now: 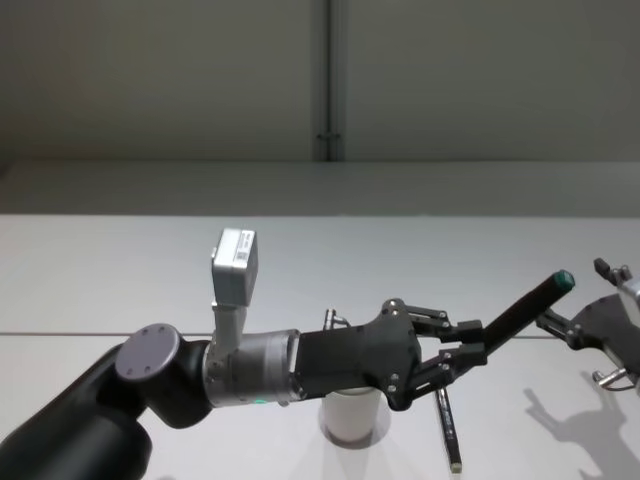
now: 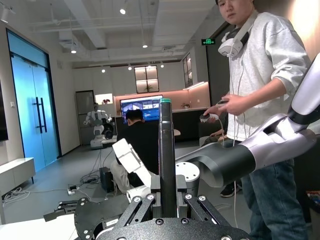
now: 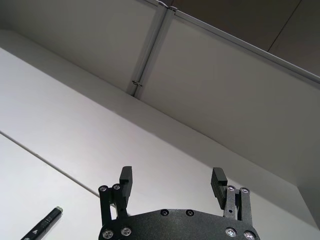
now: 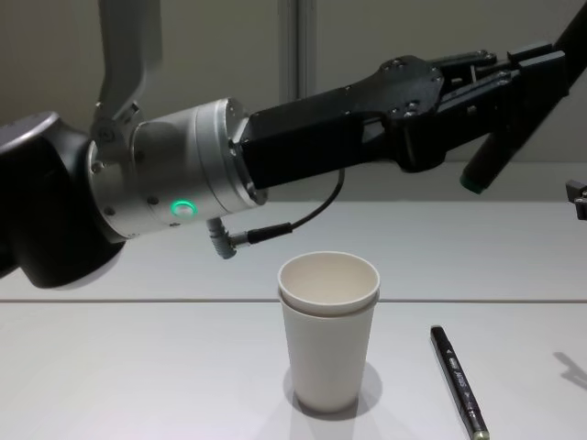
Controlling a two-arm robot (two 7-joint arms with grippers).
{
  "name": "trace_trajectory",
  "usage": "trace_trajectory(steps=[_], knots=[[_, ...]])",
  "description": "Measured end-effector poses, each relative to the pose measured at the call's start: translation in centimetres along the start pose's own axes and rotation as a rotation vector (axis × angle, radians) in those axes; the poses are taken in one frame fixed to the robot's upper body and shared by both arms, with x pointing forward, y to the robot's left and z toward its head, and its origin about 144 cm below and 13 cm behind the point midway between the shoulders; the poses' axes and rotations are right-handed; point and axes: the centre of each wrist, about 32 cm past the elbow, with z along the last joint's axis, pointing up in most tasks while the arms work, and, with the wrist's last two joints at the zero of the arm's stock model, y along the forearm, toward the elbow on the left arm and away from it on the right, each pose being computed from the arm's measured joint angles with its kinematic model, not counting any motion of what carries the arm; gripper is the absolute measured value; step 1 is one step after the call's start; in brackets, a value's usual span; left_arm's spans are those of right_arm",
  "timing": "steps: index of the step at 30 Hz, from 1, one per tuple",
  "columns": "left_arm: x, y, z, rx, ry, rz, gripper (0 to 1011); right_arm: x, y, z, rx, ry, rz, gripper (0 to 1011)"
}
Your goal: Place the pen into the pen holder.
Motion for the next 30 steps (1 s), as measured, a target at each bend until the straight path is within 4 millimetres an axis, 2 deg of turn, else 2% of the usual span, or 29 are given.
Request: trace_trajectory(steps=[18,30], knots=[[0.0,-0.1,0.0,-0.002,-0.001,-0.005,165,0.0,-0.1,0.1,0.018,-0.005,0.018,1001],[0.0,-0.1,0.0,-0.003,-0.001,-0.006,165,1.6,-2.4,0.3,0.112,0.037,0.130,1001]])
